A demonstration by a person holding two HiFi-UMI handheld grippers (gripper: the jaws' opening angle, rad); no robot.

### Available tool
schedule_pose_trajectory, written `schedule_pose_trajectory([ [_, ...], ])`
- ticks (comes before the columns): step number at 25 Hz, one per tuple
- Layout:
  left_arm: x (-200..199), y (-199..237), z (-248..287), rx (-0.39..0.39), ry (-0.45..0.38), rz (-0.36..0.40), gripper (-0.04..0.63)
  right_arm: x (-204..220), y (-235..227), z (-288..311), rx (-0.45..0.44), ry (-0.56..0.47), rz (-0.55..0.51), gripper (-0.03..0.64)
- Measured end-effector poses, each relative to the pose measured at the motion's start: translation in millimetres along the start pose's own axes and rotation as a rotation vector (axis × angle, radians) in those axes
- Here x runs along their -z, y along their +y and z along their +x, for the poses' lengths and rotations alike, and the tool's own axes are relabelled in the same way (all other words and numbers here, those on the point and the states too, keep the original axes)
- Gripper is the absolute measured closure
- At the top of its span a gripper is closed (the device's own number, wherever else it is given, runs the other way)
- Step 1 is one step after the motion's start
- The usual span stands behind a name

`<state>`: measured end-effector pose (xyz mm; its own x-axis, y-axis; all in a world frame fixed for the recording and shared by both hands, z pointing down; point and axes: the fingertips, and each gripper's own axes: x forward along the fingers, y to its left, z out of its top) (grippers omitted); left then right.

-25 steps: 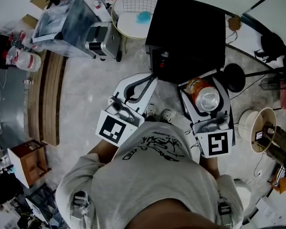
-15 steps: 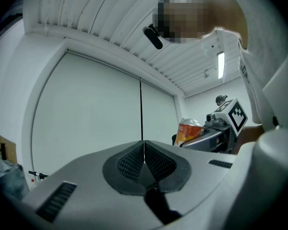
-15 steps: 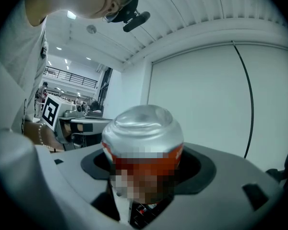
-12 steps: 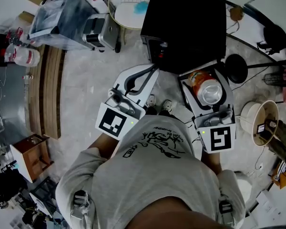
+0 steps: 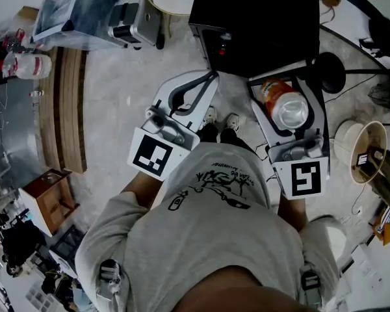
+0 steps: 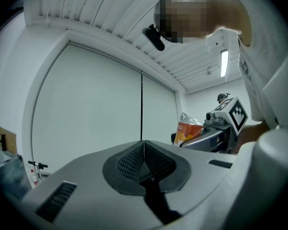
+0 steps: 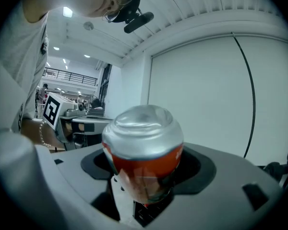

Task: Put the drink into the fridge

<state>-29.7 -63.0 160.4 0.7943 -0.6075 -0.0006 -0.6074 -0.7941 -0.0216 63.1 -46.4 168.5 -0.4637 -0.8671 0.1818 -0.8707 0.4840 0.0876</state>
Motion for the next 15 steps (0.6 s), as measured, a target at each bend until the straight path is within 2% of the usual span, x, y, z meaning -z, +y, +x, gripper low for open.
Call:
schedule_pose_trajectory([
  [15,48,-4,5,0.042,0.061,-0.044,0.574,45,10,12,-0.014,0.066,0.030,0.277],
])
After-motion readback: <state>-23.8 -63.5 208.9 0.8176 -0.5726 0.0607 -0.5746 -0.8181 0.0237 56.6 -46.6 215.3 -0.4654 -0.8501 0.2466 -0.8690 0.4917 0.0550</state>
